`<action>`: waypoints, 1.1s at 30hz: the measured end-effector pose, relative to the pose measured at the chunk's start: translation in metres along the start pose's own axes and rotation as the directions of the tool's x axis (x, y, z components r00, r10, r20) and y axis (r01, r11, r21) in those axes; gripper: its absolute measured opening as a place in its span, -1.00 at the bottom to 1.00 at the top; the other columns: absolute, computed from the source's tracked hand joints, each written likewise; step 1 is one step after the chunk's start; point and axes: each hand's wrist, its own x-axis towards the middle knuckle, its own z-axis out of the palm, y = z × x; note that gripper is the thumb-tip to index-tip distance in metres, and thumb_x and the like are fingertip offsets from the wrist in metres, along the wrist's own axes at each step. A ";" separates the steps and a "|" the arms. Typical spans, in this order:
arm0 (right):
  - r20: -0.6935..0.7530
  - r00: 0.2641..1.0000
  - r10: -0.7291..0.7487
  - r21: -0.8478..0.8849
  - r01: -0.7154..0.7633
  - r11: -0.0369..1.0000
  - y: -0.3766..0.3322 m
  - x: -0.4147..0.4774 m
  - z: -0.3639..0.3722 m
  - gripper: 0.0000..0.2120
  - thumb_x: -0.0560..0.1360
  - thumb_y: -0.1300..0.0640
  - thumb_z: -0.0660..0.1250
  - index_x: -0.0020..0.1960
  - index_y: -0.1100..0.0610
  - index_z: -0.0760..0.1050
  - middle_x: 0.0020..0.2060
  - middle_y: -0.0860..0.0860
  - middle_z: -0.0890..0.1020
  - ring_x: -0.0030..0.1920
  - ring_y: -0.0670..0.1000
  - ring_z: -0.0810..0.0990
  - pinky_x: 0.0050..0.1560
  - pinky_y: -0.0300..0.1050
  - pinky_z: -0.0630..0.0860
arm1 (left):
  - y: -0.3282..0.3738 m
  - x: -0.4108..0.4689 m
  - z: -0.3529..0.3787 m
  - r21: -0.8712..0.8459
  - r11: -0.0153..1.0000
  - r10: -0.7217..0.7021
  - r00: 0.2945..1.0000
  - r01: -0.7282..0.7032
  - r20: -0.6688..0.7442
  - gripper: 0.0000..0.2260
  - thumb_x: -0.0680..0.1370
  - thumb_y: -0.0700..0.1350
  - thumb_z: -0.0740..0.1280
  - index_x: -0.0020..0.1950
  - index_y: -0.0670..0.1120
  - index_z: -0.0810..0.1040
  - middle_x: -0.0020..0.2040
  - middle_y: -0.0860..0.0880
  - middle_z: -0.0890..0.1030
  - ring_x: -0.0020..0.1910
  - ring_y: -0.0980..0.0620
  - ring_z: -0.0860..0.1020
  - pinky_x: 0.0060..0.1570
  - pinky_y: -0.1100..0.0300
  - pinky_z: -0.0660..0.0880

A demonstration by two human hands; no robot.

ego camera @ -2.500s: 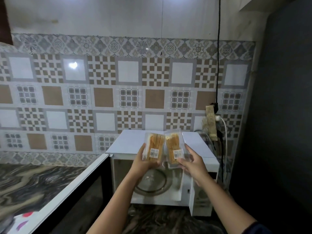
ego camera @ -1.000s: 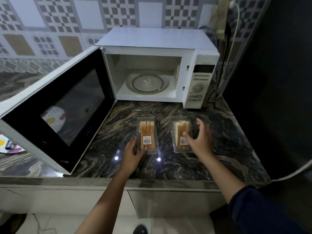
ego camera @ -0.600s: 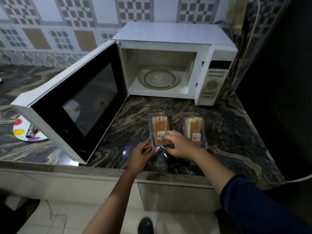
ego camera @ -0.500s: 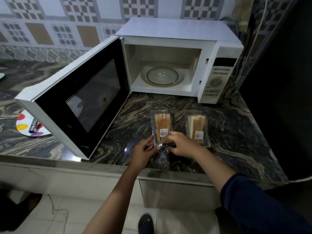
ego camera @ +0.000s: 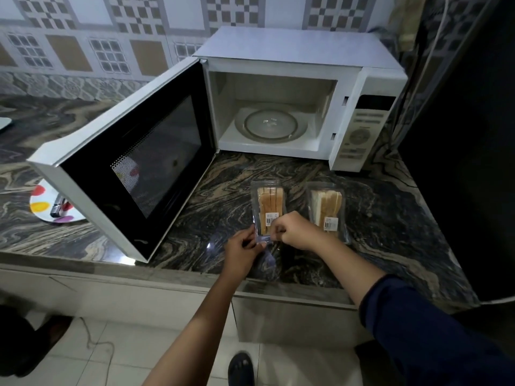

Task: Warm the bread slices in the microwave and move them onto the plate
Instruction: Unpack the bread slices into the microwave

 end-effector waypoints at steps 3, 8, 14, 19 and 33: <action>0.044 0.999 -0.001 -0.052 0.003 0.999 -0.007 0.003 -0.007 -0.81 0.49 0.33 0.24 -0.04 0.21 0.61 -0.01 0.10 0.62 0.01 0.08 0.57 0.06 -0.03 0.54 | 0.004 -0.002 0.006 0.009 1.000 -0.014 0.999 0.015 -0.031 -0.50 0.45 -0.41 0.35 0.37 -0.28 0.36 0.14 -0.08 0.47 0.12 0.09 0.43 0.10 0.36 0.36; 0.109 0.994 -0.003 -0.090 0.013 0.996 -0.017 0.008 -0.019 -0.79 0.48 0.34 0.23 0.00 0.24 0.62 -0.10 0.04 0.57 -0.09 -0.03 0.50 -0.13 -0.21 0.42 | 0.006 -0.002 0.007 -0.021 0.999 -0.034 0.997 0.032 -0.066 -0.54 0.42 -0.47 0.34 0.32 -0.30 0.43 0.12 -0.14 0.55 0.06 0.03 0.50 -0.17 0.52 0.47; 0.077 0.997 -0.013 0.020 0.011 1.000 -0.031 0.003 -0.050 -0.85 0.45 0.29 0.28 -0.15 0.10 0.58 -0.12 -0.03 0.58 -0.02 -0.02 0.51 0.00 -0.17 0.41 | 0.008 -0.003 0.010 -0.053 0.992 -0.115 0.990 0.111 -0.082 -0.49 0.43 -0.41 0.38 0.36 -0.27 0.39 0.20 -0.21 0.55 0.08 0.03 0.50 0.02 0.37 0.47; -0.317 0.942 -0.110 0.082 0.142 0.986 -0.034 0.002 -0.075 -0.89 0.49 0.10 0.34 -0.07 0.13 0.59 -0.19 -0.07 0.43 -0.04 0.01 0.45 0.02 -0.08 0.41 | 0.016 -0.001 0.007 -0.034 0.987 -0.160 0.983 0.158 -0.091 -0.50 0.41 -0.36 0.41 0.34 -0.24 0.43 0.21 -0.19 0.54 0.20 -0.08 0.50 0.19 0.17 0.42; -0.766 0.591 -0.252 -0.093 0.286 0.954 -0.040 0.020 -0.060 -0.89 0.53 0.20 0.25 -0.15 0.22 0.41 -0.21 0.04 0.46 -0.21 0.01 0.45 -0.21 -0.04 0.48 | 0.030 0.017 0.003 0.184 0.969 -0.144 0.982 0.165 -0.122 -0.67 0.51 -0.19 0.34 0.26 -0.23 0.51 0.17 -0.15 0.60 0.13 -0.06 0.55 0.01 0.25 0.41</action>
